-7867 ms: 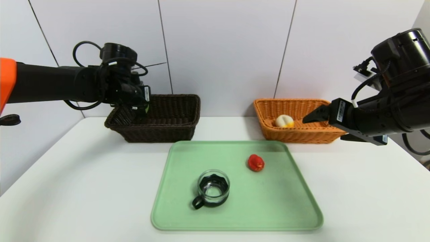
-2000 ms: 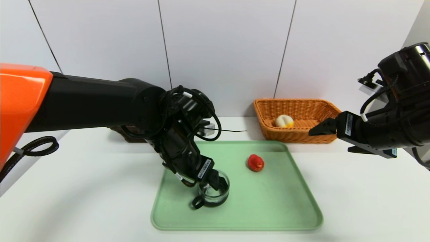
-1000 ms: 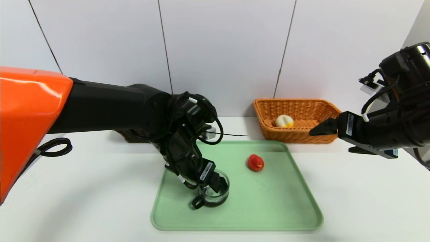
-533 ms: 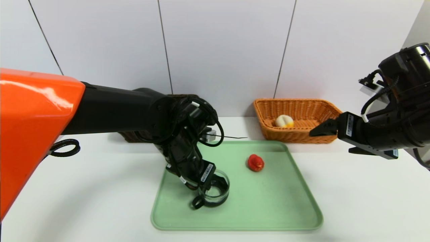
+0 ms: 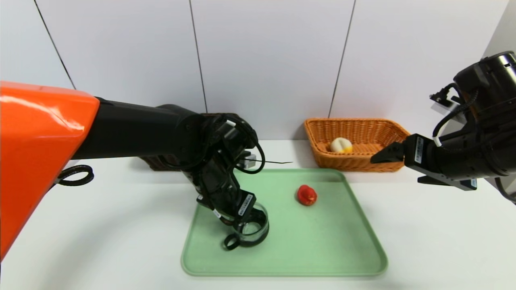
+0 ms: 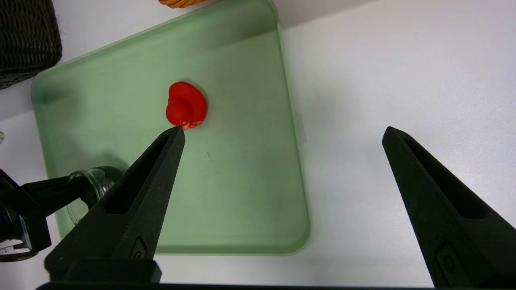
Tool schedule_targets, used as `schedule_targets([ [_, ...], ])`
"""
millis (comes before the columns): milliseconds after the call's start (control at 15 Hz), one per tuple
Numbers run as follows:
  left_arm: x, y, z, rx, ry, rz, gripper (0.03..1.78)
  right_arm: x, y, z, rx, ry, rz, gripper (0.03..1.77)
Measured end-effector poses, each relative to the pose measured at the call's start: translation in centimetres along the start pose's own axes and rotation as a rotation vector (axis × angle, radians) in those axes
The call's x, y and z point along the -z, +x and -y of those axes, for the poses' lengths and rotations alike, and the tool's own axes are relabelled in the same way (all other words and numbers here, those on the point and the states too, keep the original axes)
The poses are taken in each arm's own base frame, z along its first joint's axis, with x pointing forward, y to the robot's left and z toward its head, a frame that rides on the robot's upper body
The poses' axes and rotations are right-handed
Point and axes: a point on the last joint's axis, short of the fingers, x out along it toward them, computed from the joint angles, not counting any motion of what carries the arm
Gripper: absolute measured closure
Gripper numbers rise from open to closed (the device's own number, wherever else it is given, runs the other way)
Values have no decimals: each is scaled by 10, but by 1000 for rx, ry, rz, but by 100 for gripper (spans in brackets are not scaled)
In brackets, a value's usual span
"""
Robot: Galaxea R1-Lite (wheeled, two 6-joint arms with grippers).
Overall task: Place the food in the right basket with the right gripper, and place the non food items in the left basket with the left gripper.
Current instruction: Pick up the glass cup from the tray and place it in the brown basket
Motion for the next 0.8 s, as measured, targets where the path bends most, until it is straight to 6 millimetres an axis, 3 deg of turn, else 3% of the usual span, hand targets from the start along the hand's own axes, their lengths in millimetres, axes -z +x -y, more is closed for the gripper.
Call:
schedule_targets([
  [133,0,-4,0,0,0,9,170,1,0,-1,-2,-2,-2,10],
  [333,-4,-30,4,15,7,91,170,1,0,-1,-2,-3,-4,10],
  [600,-14,-93,11,39,-34,299,170,1,-1,0,-1,-1,-3,10],
  [800,-21,-136,3,-75,-89,484,170,0,-2,1,0,0,2,10],
])
